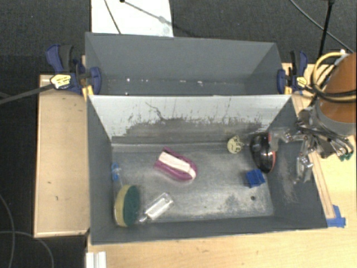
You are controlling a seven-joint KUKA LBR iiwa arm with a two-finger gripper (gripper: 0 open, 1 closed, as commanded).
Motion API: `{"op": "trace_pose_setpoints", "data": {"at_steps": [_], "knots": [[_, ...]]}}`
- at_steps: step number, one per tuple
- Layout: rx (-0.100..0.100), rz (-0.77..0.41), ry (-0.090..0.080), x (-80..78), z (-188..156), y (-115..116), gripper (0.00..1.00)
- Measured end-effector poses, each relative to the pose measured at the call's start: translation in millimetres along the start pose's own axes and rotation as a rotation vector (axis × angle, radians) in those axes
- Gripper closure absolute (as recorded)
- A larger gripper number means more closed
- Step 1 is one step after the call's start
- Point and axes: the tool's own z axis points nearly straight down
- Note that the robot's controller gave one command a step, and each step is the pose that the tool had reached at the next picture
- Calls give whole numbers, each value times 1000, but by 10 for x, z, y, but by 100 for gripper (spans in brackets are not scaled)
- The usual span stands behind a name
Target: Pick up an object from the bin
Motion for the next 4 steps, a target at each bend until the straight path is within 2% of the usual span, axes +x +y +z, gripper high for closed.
{"op": "trace_pose_setpoints", "data": {"at_steps": [1,2,3,4], "knots": [[-4,-223,5,98,782,210,0],[-4,-263,3,205,1004,286,0],[-2,-267,2,202,995,283,100],[-1,-270,2,202,995,283,0]]}}
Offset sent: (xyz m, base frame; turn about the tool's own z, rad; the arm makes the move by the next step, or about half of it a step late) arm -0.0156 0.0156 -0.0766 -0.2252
